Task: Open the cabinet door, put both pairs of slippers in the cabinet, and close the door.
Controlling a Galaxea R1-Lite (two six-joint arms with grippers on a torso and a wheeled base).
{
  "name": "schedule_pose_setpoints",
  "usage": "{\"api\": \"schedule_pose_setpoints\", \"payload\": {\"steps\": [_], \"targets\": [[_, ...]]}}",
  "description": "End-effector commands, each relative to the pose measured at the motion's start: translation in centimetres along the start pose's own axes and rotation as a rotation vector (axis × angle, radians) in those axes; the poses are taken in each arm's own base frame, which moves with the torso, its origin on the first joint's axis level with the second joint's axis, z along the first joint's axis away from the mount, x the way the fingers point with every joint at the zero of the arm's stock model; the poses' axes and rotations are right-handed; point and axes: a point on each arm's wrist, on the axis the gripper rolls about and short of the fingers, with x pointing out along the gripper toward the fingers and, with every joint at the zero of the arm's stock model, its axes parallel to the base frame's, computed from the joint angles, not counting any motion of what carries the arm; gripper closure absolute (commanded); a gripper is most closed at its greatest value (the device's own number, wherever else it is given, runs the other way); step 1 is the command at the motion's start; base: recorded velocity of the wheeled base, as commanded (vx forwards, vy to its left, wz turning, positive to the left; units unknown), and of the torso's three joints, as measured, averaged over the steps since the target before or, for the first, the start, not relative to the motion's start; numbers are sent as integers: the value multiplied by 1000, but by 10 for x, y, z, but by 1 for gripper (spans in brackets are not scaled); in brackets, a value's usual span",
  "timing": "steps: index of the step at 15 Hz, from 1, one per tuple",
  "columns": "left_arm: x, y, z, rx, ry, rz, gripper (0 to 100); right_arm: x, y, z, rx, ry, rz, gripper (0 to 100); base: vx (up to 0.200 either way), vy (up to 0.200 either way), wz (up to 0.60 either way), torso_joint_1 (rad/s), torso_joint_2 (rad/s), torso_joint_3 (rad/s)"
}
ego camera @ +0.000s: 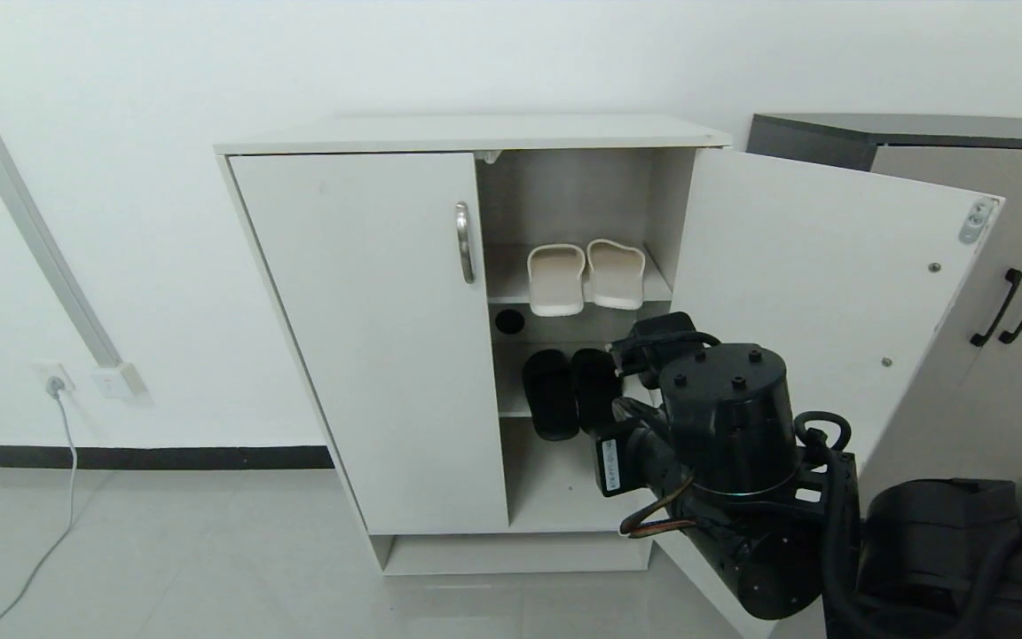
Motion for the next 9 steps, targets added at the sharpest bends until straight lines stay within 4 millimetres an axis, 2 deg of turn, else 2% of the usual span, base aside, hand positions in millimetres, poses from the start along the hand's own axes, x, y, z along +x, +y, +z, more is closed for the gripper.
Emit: {"api": "schedule_pose_setpoints", "payload": {"steps": [1,9], "targets": [[0,0,0,0,-1,0,100,0,-1,-2,-6,5,-2,100,0,0,0,0,0,0],[0,0,0,-3,-1,0,100,2,-2,-5,-10,12,-6,100,0,0,0,0,0,0]]}}
